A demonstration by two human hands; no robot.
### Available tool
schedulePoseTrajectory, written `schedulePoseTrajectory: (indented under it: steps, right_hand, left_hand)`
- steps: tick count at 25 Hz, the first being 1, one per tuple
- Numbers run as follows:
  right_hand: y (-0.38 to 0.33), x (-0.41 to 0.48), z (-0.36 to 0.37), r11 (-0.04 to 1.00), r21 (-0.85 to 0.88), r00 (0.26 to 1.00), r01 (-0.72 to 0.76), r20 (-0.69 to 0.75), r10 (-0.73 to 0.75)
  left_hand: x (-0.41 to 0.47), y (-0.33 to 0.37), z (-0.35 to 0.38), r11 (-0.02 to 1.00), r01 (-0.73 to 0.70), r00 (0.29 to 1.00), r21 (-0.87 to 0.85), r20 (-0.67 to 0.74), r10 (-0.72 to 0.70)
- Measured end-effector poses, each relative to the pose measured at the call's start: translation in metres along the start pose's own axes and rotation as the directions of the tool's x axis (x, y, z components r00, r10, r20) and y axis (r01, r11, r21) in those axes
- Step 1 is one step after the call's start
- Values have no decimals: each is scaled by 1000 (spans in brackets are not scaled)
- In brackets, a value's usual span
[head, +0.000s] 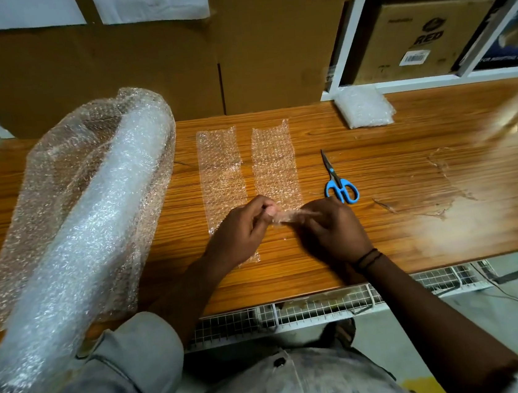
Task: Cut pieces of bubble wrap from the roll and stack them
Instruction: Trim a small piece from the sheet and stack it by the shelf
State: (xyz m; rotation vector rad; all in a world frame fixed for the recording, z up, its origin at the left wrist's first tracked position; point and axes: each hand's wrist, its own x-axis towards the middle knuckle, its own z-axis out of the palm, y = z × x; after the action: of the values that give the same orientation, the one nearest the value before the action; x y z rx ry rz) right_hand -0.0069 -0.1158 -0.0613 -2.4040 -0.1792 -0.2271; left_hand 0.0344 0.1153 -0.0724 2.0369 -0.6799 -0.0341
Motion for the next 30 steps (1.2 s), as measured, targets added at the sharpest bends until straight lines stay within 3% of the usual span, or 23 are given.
schedulePoseTrajectory:
  steps: [2, 8, 11, 14, 16, 19, 23, 27, 30]
  right_hand:
    - [-4, 15, 5, 980, 110, 985, -167, -26, 171]
    - [7, 56, 16, 946, 142, 951, -292, -61, 303]
    - [8, 68, 18, 948, 101, 948, -301, -75, 309]
    - [10, 75, 19, 955, 72, 956, -287, -48, 291]
    - [14, 75, 17, 967, 77, 966, -241, -79, 247]
    - [20, 70, 11, 998, -29, 982, -62, -183, 55]
    - [23, 57, 14, 925, -342, 986, 164, 32, -163]
    - [34, 56, 1, 942, -272, 975, 197, 152, -160]
    - [43, 61, -5, 912, -288, 937, 291, 278, -211]
  left_hand:
    - [3, -1, -2, 999, 36, 997, -28, -64, -37]
    - [15, -13, -1, 973, 166, 975, 160, -175, -137]
    - [21, -18, 1, 952, 178, 960, 251, -257, -112]
    - [16, -23, 5, 829, 125, 963, 545, -267, 31]
    - [12, -27, 5, 754, 92, 970, 650, -230, 80]
    - [16, -26, 3, 746, 78, 983, 662, -174, 52]
    - [26, -27, 0, 722, 19, 995, 692, -87, 57]
    - [39, -29, -2, 721, -30, 996, 693, -42, 82]
    - [48, -26, -4, 785, -28, 995, 619, -54, 79]
